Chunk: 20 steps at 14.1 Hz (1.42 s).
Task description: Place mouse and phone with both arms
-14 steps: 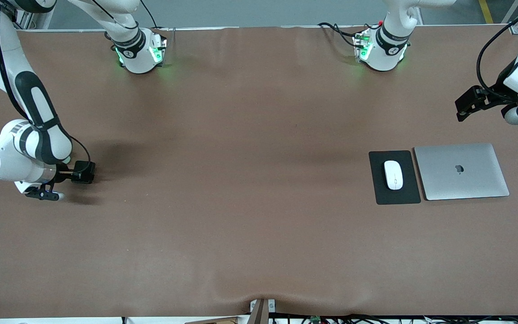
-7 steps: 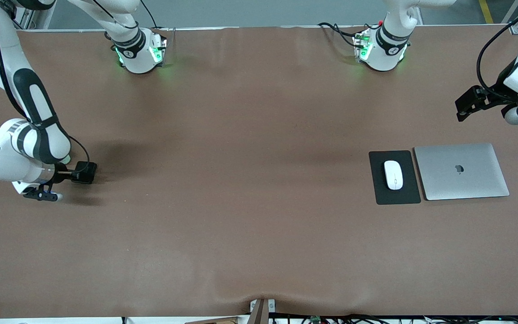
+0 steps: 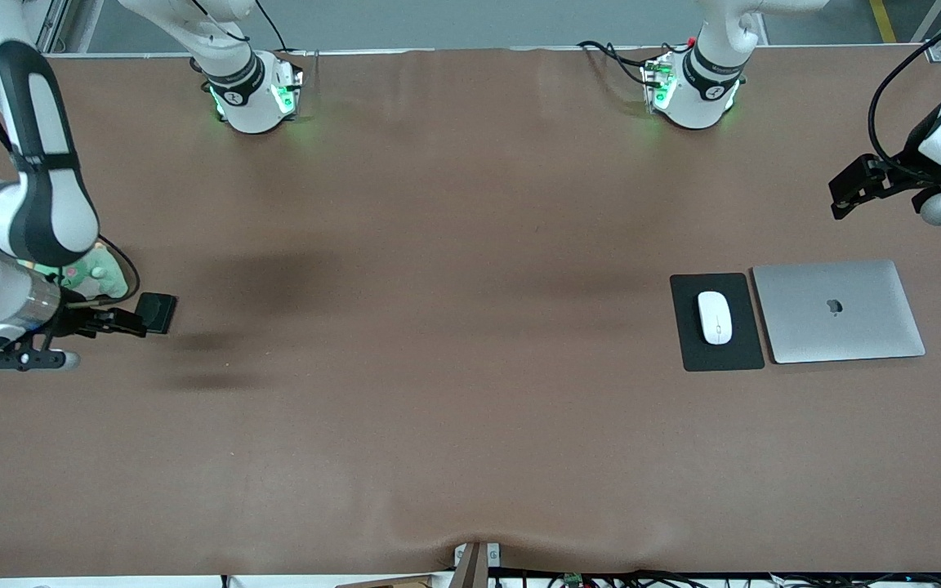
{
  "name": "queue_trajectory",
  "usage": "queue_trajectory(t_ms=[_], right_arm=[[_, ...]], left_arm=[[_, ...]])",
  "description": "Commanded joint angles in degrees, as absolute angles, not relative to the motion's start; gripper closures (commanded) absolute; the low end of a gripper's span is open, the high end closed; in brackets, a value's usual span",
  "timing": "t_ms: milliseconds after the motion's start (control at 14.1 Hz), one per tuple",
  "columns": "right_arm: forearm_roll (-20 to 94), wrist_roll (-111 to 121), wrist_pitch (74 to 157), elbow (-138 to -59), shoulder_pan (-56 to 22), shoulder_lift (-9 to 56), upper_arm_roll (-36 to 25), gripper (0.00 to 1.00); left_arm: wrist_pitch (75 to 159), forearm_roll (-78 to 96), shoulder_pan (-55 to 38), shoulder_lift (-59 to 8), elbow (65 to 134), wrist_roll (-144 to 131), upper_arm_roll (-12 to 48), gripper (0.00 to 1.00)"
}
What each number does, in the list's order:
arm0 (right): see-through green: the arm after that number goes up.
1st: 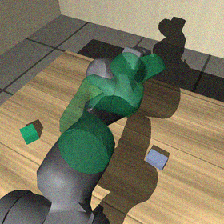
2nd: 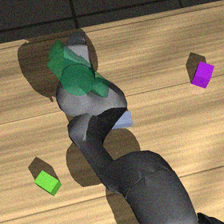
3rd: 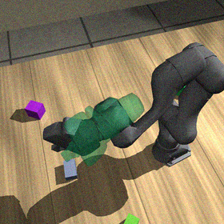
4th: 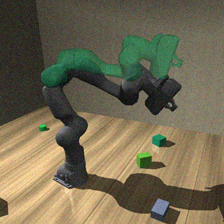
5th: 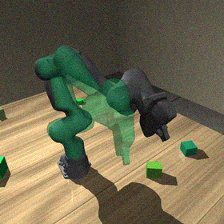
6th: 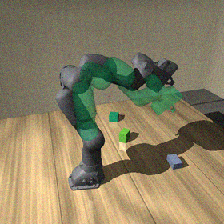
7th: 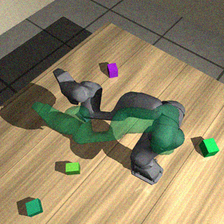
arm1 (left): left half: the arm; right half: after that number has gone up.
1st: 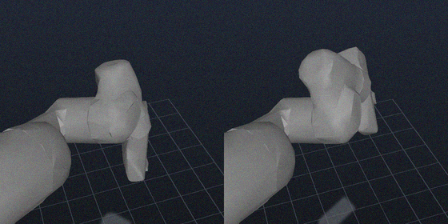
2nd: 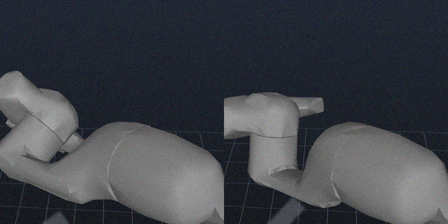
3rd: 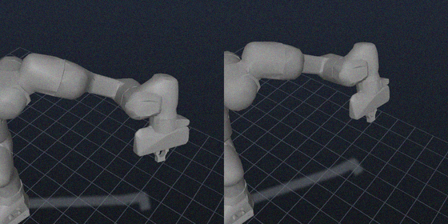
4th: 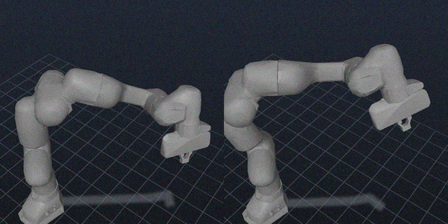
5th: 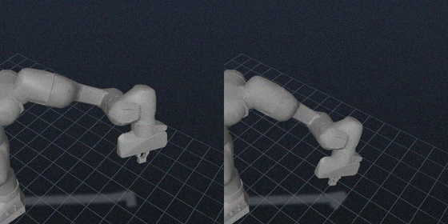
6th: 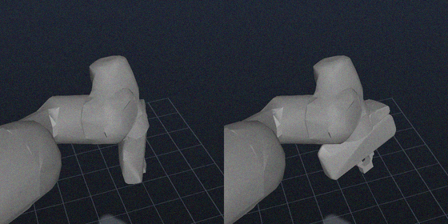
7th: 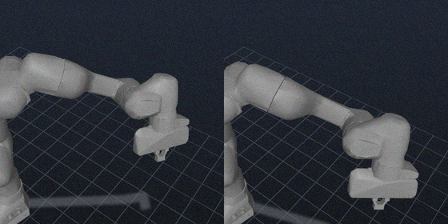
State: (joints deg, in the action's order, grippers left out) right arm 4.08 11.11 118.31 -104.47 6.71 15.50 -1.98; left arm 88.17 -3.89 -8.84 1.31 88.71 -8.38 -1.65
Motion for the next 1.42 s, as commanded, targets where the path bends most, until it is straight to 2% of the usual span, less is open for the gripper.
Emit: queue_trajectory(t_ms=[0, 142, 498, 782, 1351], right_arm=[[3.34, 10.90, 109.02, -98.55, 4.49, 12.05, -1.93, 0.00], [3.34, 10.20, 102.51, -95.20, 3.61, 9.42, -1.76, 0.00], [3.34, 1.87, 92.05, -93.61, -0.61, 0.45, -2.02, 0.00], [3.34, 0.53, 82.02, -87.99, -0.97, -0.44, -2.64, 0.00], [2.73, 2.80, 81.47, -87.80, 0.52, -1.05, -4.04, 0.00]], left_arm=[[86.23, -1.67, -8.44, 2.72, 88.95, -8.52, -1.93, 0.00], [85.34, -1.67, -8.44, 3.07, 88.95, -8.53, -1.93, 0.00], [84.55, -1.67, -8.53, 2.99, 88.68, -8.26, -1.93, 0.00], [84.55, -1.67, -8.44, 2.64, 87.20, -7.47, -2.46, 0.00], [82.62, -1.76, -8.44, 2.55, 86.05, -7.56, -3.08, 0.00]])
